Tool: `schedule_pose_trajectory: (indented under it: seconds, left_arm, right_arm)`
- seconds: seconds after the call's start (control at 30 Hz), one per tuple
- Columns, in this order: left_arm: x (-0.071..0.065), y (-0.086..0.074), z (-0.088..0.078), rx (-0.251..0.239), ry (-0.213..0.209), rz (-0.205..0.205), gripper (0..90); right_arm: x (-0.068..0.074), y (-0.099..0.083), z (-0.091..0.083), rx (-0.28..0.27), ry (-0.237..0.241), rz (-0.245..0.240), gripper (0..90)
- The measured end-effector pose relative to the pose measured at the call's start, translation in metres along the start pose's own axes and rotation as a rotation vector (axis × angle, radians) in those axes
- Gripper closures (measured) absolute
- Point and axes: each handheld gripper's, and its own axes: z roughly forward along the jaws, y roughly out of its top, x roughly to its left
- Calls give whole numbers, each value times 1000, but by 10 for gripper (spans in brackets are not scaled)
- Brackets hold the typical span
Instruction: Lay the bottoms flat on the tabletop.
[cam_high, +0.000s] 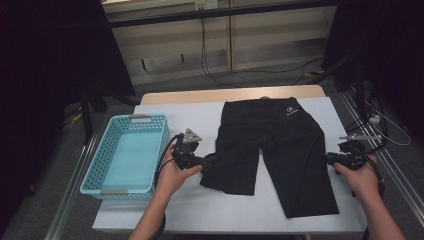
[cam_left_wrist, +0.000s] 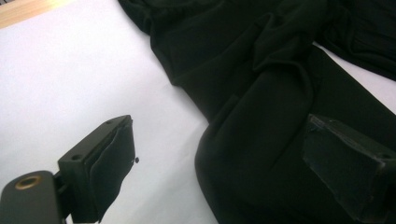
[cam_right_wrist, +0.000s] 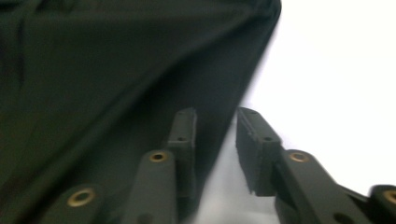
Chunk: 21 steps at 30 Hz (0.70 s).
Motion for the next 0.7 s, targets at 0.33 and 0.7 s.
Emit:
schedule_pose_trajectory:
  seconds: [0.33, 0.7]
  left_arm:
    - [-4, 2, 2, 7, -4, 16, 98]
    - [-4, 2, -1, 3, 4, 15, 98]
  right_arm:
    - [13, -25, -19, -14, 53, -48, 900]
    - [-21, -23, -31, -93, -22, 5, 804]
